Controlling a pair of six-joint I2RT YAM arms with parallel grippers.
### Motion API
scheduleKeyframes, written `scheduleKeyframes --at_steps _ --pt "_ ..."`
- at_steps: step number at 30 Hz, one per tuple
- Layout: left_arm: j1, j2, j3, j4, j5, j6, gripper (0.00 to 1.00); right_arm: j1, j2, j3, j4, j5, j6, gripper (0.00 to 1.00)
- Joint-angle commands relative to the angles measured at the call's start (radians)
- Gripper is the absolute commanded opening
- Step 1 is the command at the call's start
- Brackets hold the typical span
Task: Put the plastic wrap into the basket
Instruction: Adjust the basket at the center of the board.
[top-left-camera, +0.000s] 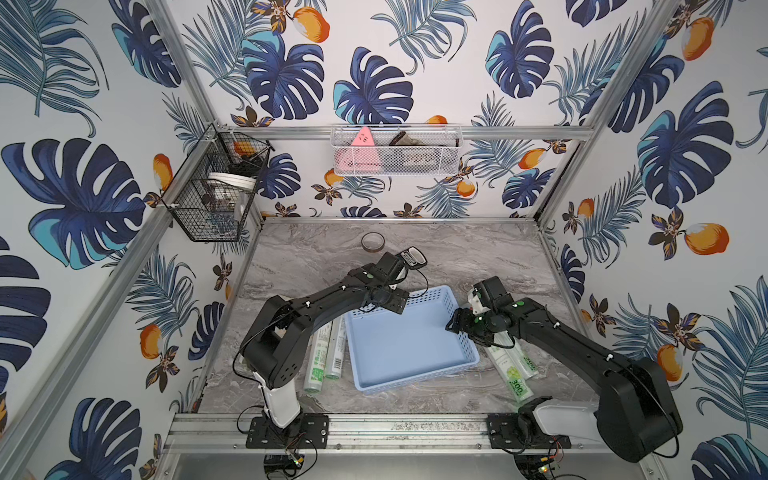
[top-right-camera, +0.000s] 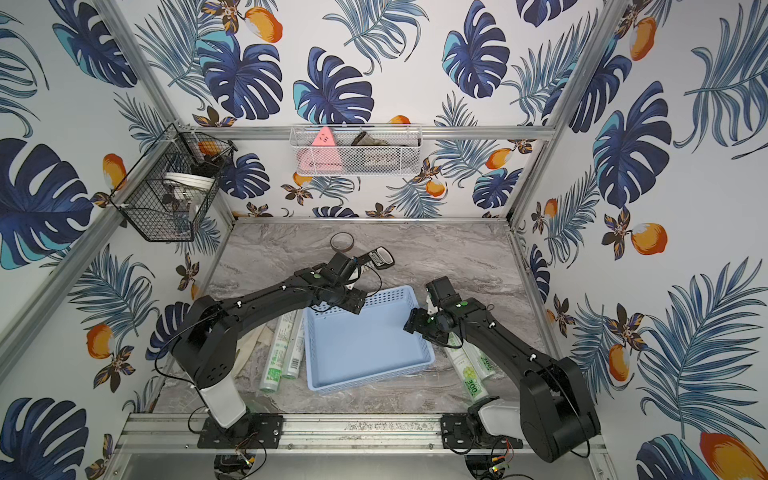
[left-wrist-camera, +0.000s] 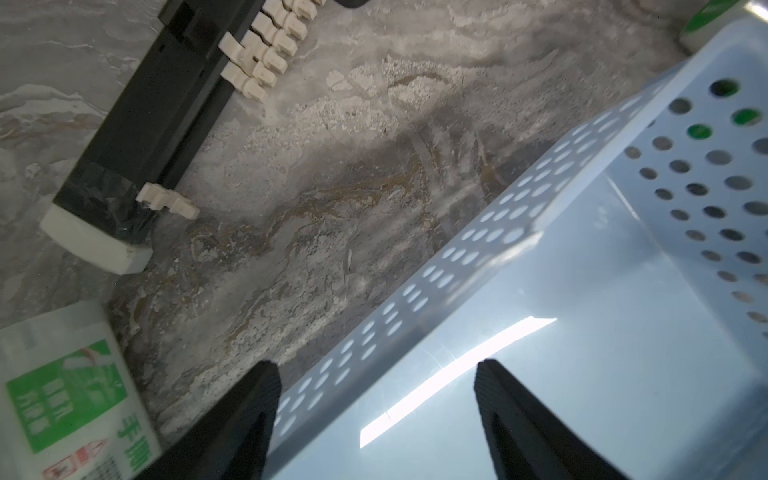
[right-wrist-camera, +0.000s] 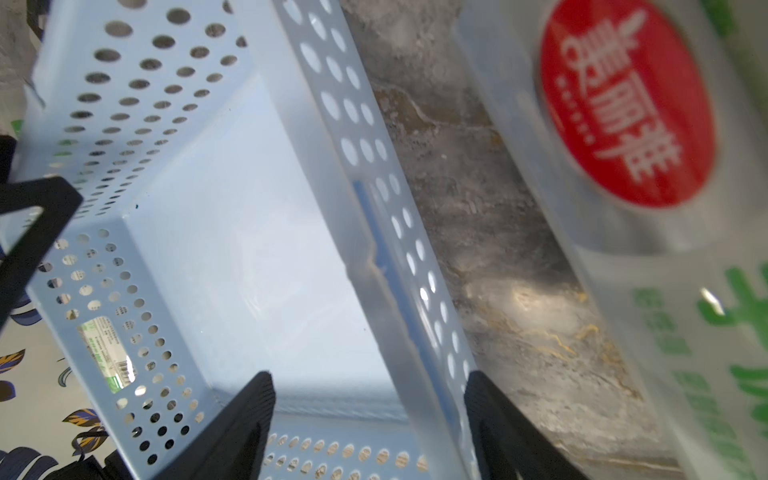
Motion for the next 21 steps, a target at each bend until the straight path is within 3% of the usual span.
scheduleKeyframes --at_steps 1,5,10,15,21 --pt "0.0 0.02 0.021 -0.038 -0.014 0.048 0.77 0.0 0.042 0.059 0.026 0.052 -0.057 0.78" --pt "0.0 0.052 0.068 -0.075 -0.051 0.07 0.72 -0.001 0.048 0.111 0.003 0.081 -0.081 0.8" --pt "0.001 0.079 0.115 -0.113 -0.061 0.074 0.57 -0.003 -0.039 0.113 -0.04 0.172 -0.099 0.83" --pt "0.0 0.052 0.066 -0.116 -0.05 0.063 0.43 -0.007 -0.149 0.096 -0.092 0.293 -0.102 0.88" --pt "0.0 -0.024 -0.02 -0.122 -0.062 0.01 0.36 -0.012 -0.237 0.079 -0.107 0.363 -0.093 0.9"
